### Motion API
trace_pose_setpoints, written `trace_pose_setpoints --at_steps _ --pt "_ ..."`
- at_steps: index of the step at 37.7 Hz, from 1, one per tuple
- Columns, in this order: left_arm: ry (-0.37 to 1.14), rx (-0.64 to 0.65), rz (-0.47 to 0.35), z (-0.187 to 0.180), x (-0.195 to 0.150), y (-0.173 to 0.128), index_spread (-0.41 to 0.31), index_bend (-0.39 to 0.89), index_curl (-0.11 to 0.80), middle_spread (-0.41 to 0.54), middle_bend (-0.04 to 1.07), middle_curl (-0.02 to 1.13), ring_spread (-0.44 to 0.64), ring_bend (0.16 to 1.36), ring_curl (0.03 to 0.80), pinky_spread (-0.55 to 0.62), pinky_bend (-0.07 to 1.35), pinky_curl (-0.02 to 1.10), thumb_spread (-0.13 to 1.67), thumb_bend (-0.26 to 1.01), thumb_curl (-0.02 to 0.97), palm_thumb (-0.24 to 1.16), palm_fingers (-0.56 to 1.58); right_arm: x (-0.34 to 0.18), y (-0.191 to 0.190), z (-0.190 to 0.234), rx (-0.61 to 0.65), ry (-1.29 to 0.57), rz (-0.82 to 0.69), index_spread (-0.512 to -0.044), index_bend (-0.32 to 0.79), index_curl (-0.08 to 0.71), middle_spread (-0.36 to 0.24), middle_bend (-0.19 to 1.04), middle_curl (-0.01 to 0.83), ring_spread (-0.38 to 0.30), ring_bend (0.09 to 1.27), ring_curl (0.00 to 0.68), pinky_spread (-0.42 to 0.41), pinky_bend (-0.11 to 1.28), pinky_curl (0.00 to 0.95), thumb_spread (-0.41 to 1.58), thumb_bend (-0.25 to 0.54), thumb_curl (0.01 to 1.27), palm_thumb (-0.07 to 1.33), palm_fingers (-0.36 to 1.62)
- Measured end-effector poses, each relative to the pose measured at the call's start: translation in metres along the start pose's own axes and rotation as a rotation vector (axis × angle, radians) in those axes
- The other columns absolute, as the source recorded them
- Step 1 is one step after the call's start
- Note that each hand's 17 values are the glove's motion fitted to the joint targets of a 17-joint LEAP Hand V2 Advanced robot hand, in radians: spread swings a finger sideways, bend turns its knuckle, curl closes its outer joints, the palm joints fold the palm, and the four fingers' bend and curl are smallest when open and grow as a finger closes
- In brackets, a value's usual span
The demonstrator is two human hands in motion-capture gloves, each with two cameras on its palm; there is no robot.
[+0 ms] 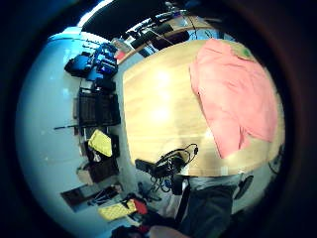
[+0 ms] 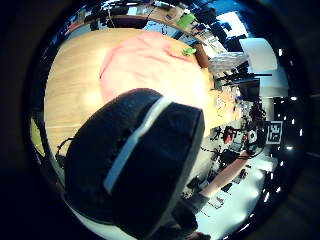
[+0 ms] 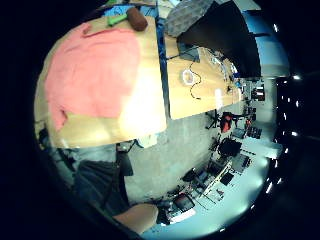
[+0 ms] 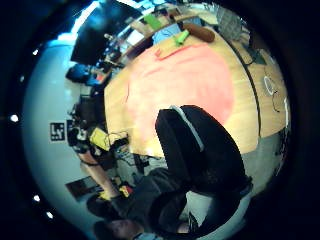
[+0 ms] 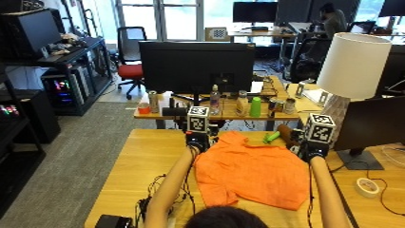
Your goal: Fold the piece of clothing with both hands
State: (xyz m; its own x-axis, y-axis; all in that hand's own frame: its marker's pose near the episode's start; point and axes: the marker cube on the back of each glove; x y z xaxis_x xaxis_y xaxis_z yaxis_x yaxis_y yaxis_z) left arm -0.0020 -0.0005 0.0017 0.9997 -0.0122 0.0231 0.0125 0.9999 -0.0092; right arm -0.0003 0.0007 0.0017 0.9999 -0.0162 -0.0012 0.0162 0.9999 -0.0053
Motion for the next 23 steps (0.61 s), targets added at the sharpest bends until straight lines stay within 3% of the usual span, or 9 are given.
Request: trace_pose_setpoints --at_steps 4,9,15,23 --pt "-0.014 -0.003 0.001 0.002 0.000 0.000 -0.033 0.03 0.002 0.142 0.15 0.04 0.20 0.58 0.149 0.27 0.47 0.14 0.55 -0.02 0.027 -0.01 0.13 -0.001 0.003 0.002 -0.004 0.009 -0.011 -0.261 0.12 0.054 -0.031 0.18 0.067 0.072 0.32 0.083 0.147 0.46 0.146 0.64 0.209 0.06 0.33 0.20" --pt "-0.014 -0.023 0.004 0.011 -0.001 -0.004 -0.045 0.08 0.023 0.182 0.18 0.08 0.25 0.66 0.199 0.34 0.53 0.19 0.75 -0.02 0.055 -0.02 0.07 -0.003 0.002 0.006 -0.011 0.012 -0.036 -0.327 0.13 0.088 -0.039 0.20 0.114 0.093 0.35 0.120 0.186 0.49 0.195 0.89 0.209 0.09 0.35 0.17" --pt "-0.013 -0.041 0.022 0.019 0.001 -0.004 -0.053 0.10 0.051 0.207 0.19 0.12 0.29 0.71 0.227 0.38 0.56 0.23 0.88 -0.03 0.083 -0.02 0.03 -0.006 -0.001 0.012 -0.011 0.003 -0.048 -0.364 0.13 0.115 -0.044 0.20 0.158 0.107 0.37 0.149 0.209 0.50 0.228 1.06 0.188 0.11 0.36 0.15" --pt "-0.021 -0.058 0.046 0.028 0.005 0.001 -0.057 0.12 0.091 0.215 0.20 0.17 0.31 0.74 0.243 0.41 0.58 0.26 0.96 -0.03 0.113 -0.03 0.01 -0.004 0.006 0.016 -0.025 0.000 -0.070 -0.376 0.12 0.139 -0.041 0.23 0.213 0.108 0.39 0.176 0.221 0.51 0.257 1.18 0.156 0.13 0.37 0.16"
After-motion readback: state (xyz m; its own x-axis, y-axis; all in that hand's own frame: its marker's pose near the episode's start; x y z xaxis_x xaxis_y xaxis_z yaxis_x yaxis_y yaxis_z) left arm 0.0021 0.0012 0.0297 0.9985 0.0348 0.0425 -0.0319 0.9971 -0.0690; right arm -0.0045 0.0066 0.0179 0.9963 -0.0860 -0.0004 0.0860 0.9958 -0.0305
